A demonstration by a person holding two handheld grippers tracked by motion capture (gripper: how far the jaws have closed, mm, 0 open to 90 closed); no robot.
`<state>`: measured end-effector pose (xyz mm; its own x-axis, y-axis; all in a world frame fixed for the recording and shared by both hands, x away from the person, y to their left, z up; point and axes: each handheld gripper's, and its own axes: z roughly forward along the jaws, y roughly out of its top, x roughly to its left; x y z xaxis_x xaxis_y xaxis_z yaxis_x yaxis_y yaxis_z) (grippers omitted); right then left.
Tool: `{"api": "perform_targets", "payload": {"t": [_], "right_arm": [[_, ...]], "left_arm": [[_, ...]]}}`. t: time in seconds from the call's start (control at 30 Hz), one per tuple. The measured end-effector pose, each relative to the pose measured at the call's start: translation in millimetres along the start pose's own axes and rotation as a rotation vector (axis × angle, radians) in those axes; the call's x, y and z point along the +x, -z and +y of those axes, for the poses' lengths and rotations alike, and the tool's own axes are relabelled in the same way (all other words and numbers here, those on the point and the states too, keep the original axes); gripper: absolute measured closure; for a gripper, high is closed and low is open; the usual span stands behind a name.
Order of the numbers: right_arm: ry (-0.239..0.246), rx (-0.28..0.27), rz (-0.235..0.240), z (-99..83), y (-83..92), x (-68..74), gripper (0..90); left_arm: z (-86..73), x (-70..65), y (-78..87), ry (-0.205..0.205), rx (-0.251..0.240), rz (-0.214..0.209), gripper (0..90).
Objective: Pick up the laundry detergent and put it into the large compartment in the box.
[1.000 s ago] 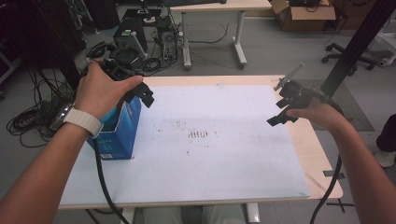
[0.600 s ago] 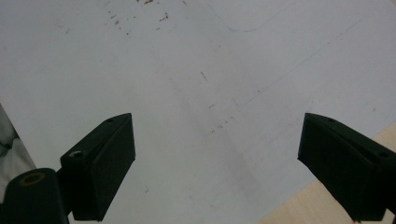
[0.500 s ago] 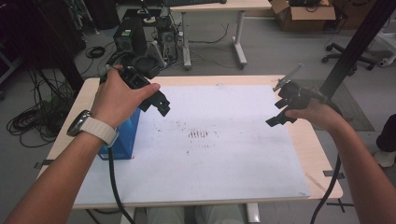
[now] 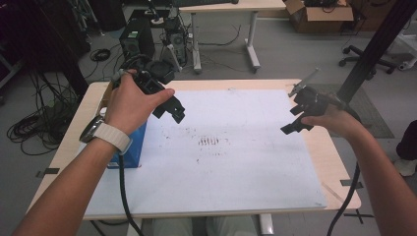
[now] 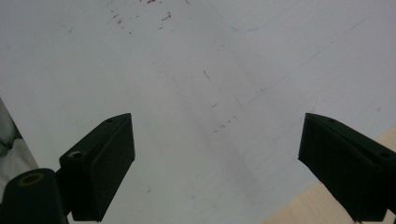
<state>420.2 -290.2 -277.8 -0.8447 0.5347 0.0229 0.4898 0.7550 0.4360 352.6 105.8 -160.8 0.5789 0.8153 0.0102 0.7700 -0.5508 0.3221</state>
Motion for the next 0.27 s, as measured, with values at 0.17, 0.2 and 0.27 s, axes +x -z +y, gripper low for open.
{"api": "perform_targets", "payload": {"t": [0.17, 0.2, 0.27], "right_arm": [[-0.001, -0.003, 0.002, -0.4, -1.3, -0.7, 10.5], [-0.001, -0.003, 0.003, -0.6, -1.6, -0.9, 10.4], [-0.003, -0.002, 0.003, -1.3, -2.2, -1.0, 10.4]], "left_arm": [[1.4, 0.8, -0.9, 0.000, 0.002, -0.003, 4.8], [1.6, 0.9, -1.1, 0.000, 0.002, -0.004, 4.7], [1.8, 0.7, -1.4, -0.001, 0.003, -0.003, 4.7]]}}
